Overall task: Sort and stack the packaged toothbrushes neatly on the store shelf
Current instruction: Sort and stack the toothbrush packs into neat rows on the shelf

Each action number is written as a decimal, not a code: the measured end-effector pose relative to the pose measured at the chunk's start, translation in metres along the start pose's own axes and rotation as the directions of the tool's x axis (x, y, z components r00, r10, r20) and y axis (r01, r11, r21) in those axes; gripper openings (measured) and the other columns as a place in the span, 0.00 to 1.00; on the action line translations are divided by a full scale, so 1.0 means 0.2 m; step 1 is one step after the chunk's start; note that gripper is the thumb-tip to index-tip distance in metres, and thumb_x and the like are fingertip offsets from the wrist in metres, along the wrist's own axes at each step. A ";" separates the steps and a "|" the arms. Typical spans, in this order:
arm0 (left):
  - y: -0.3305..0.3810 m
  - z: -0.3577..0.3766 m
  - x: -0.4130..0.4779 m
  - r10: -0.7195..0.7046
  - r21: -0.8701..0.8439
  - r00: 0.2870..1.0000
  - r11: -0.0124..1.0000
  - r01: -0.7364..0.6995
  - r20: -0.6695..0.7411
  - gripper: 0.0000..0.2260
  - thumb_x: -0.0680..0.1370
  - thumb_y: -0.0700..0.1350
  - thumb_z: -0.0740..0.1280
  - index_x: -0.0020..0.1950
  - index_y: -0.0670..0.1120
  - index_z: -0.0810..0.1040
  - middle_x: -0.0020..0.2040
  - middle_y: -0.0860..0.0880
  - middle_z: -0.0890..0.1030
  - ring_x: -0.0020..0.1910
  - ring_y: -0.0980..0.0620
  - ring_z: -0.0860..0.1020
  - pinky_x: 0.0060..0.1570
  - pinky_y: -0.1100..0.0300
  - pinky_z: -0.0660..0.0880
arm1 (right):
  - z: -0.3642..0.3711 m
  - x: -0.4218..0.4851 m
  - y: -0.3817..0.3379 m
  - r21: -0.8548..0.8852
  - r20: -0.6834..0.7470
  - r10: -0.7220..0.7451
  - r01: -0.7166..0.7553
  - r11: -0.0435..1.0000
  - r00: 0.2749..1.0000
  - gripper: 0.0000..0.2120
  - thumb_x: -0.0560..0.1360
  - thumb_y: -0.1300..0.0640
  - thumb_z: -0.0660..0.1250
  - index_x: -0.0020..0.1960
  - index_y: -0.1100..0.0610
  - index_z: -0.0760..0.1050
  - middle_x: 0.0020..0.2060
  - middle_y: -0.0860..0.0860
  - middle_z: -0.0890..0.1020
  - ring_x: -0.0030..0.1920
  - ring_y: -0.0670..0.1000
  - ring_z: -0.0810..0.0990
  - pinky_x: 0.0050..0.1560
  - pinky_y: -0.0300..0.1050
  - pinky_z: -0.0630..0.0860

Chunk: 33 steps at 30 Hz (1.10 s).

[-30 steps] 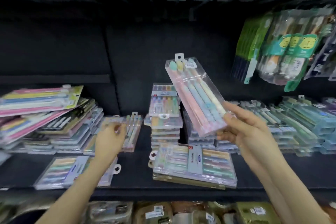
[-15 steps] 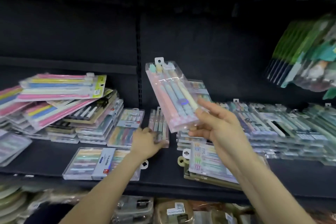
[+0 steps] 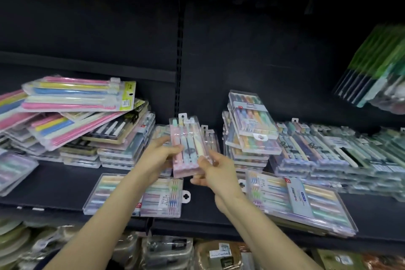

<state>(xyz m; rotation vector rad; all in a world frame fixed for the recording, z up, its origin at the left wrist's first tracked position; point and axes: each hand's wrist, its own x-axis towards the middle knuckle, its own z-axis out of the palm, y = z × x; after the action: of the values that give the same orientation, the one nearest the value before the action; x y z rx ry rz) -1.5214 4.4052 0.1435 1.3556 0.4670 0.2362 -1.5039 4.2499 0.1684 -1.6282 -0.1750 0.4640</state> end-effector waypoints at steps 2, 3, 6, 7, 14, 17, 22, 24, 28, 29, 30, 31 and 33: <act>-0.01 0.03 0.07 -0.043 -0.065 0.998 0.997 0.039 -0.056 0.17 0.75 0.31 0.67 0.62 0.40 0.74 0.49 0.41 0.84 0.44 0.47 0.83 0.43 0.54 0.80 | -0.05 0.00 0.00 -0.235 0.036 -0.074 0.081 0.969 0.997 0.19 0.81 0.57 0.61 0.72 0.54 0.68 0.47 0.41 0.77 0.40 0.45 0.79 0.42 0.36 0.80; -0.02 0.04 0.10 -0.046 -0.047 0.995 0.998 0.042 -0.093 0.19 0.74 0.31 0.67 0.64 0.42 0.73 0.51 0.40 0.83 0.44 0.47 0.83 0.42 0.55 0.80 | -0.09 -0.01 0.00 -0.406 0.051 -0.144 0.152 0.901 0.988 0.19 0.80 0.54 0.62 0.71 0.52 0.69 0.50 0.39 0.77 0.43 0.42 0.78 0.45 0.31 0.78; -0.07 0.10 0.20 -0.069 0.019 0.993 0.997 0.071 -0.100 0.22 0.75 0.33 0.68 0.68 0.41 0.71 0.52 0.41 0.82 0.43 0.47 0.82 0.45 0.51 0.81 | -0.23 -0.04 0.00 -0.705 0.063 -0.333 0.278 0.653 0.941 0.15 0.78 0.50 0.64 0.64 0.47 0.76 0.59 0.42 0.77 0.45 0.39 0.77 0.44 0.24 0.69; -0.09 0.14 0.22 -0.072 0.046 0.993 0.996 0.076 -0.095 0.21 0.75 0.34 0.69 0.67 0.41 0.71 0.50 0.44 0.82 0.42 0.49 0.82 0.41 0.54 0.80 | -0.27 -0.05 0.00 -0.729 0.064 -0.372 0.298 0.617 0.926 0.14 0.77 0.50 0.65 0.62 0.48 0.78 0.59 0.43 0.78 0.44 0.39 0.78 0.43 0.25 0.69; -0.19 0.33 0.31 0.171 0.723 0.975 0.691 -0.013 -0.145 0.12 0.77 0.50 0.65 0.47 0.41 0.78 0.46 0.41 0.82 0.49 0.43 0.79 0.43 0.56 0.71 | -0.44 -0.07 -0.04 -0.746 0.014 -0.486 0.333 0.577 0.874 0.08 0.77 0.56 0.66 0.54 0.49 0.81 0.50 0.42 0.80 0.42 0.36 0.77 0.43 0.35 0.72; -0.20 0.32 0.34 0.159 0.807 0.979 0.590 0.008 -0.126 0.15 0.77 0.53 0.64 0.46 0.40 0.76 0.46 0.40 0.80 0.53 0.43 0.75 0.42 0.57 0.68 | -0.47 -0.05 -0.03 -0.744 0.015 -0.481 0.332 0.580 0.876 0.08 0.77 0.56 0.65 0.54 0.50 0.81 0.49 0.42 0.80 0.43 0.37 0.77 0.42 0.33 0.71; -0.20 0.29 0.33 -0.033 0.510 0.994 0.856 0.084 -0.107 0.13 0.77 0.51 0.66 0.43 0.41 0.74 0.41 0.47 0.76 0.44 0.48 0.74 0.39 0.58 0.68 | -0.47 -0.04 -0.04 -0.680 0.002 -0.473 0.347 0.645 0.881 0.08 0.77 0.56 0.65 0.54 0.50 0.81 0.47 0.41 0.80 0.45 0.38 0.77 0.43 0.34 0.72; -0.20 0.30 0.31 -0.037 0.417 0.995 0.906 0.072 -0.091 0.09 0.79 0.47 0.65 0.42 0.44 0.74 0.43 0.48 0.77 0.43 0.51 0.74 0.39 0.61 0.68 | -0.45 -0.04 -0.04 -0.630 -0.001 -0.471 0.365 0.685 0.882 0.08 0.77 0.57 0.66 0.53 0.50 0.81 0.45 0.39 0.80 0.45 0.37 0.78 0.43 0.33 0.73; -0.18 0.20 0.24 0.272 0.760 0.940 0.649 -0.021 -0.205 0.14 0.79 0.45 0.63 0.63 0.41 0.76 0.57 0.42 0.79 0.56 0.43 0.77 0.53 0.56 0.70 | -0.31 -0.05 -0.03 -0.545 0.134 -0.461 0.454 0.705 0.877 0.09 0.77 0.57 0.65 0.54 0.50 0.81 0.46 0.37 0.79 0.48 0.33 0.76 0.43 0.24 0.71; -0.19 0.14 0.22 0.375 0.881 0.906 0.473 -0.004 -0.198 0.16 0.79 0.46 0.62 0.64 0.41 0.75 0.59 0.41 0.78 0.57 0.41 0.76 0.53 0.55 0.70 | -0.26 -0.04 -0.02 -0.533 0.167 -0.457 0.470 0.704 0.874 0.09 0.77 0.56 0.65 0.55 0.50 0.81 0.47 0.38 0.79 0.48 0.34 0.76 0.44 0.24 0.71; -0.20 0.07 0.20 0.431 0.955 0.886 0.292 0.041 -0.170 0.16 0.79 0.47 0.62 0.64 0.41 0.75 0.59 0.40 0.77 0.56 0.40 0.75 0.52 0.54 0.71 | -0.20 -0.02 -0.01 -0.526 0.193 -0.453 0.482 0.700 0.870 0.10 0.78 0.56 0.64 0.56 0.51 0.80 0.49 0.39 0.80 0.48 0.36 0.77 0.46 0.25 0.71; -0.20 0.01 0.17 0.434 0.983 0.887 0.159 0.094 -0.155 0.16 0.79 0.49 0.61 0.62 0.41 0.75 0.59 0.40 0.77 0.56 0.40 0.75 0.52 0.53 0.71 | -0.14 0.01 0.00 -0.524 0.214 -0.442 0.484 0.700 0.871 0.11 0.79 0.56 0.63 0.58 0.52 0.80 0.51 0.42 0.80 0.48 0.38 0.77 0.49 0.27 0.72; -0.21 -0.09 0.13 0.366 0.987 0.917 0.073 0.145 -0.161 0.16 0.80 0.51 0.60 0.60 0.41 0.76 0.59 0.41 0.76 0.56 0.41 0.75 0.52 0.53 0.71 | -0.01 0.08 0.02 -0.538 0.231 -0.381 0.444 0.717 0.895 0.12 0.80 0.57 0.60 0.60 0.55 0.79 0.55 0.48 0.81 0.53 0.45 0.78 0.54 0.36 0.73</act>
<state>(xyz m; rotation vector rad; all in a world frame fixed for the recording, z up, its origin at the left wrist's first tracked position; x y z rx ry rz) -1.5101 4.4238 0.0943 2.8448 0.9579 0.3248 -1.4888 4.2528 0.1617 -2.0862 -0.8178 0.1404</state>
